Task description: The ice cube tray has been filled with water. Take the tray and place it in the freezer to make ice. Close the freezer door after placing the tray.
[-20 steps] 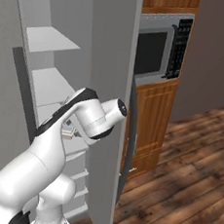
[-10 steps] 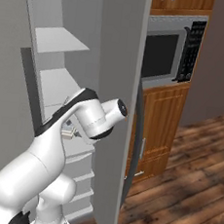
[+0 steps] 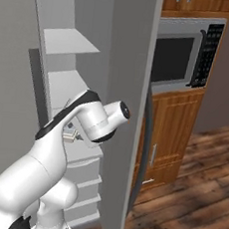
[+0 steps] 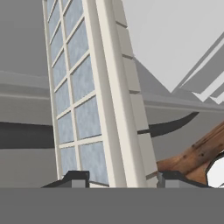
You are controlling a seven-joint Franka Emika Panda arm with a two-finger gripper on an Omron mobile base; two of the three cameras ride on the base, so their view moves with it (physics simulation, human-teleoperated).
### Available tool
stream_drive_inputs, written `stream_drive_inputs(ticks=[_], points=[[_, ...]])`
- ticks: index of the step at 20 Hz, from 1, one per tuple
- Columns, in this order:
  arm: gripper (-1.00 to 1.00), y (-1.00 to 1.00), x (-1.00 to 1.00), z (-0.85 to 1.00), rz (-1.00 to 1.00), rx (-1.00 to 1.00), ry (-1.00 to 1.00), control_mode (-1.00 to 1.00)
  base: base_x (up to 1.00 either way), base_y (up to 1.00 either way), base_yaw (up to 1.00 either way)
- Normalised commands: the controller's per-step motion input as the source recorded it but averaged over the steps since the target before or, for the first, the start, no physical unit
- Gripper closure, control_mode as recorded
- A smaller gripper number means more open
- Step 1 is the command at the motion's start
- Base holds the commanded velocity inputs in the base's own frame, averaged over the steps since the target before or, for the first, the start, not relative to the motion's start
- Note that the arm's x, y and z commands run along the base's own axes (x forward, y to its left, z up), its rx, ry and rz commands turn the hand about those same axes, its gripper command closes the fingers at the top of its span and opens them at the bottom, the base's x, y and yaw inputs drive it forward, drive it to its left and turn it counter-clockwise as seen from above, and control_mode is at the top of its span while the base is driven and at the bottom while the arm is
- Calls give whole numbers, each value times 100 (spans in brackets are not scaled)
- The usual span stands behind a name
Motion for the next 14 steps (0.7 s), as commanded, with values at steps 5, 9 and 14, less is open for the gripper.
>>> stream_drive_inputs(ticks=[5, 9, 14], points=[[100, 0, 0, 0, 0, 0, 0, 100, 0, -34, 12], [100, 0, 0, 0, 0, 0, 0, 100, 0, -39, 10], [100, 0, 0, 0, 0, 0, 0, 100, 0, -53, 7]])
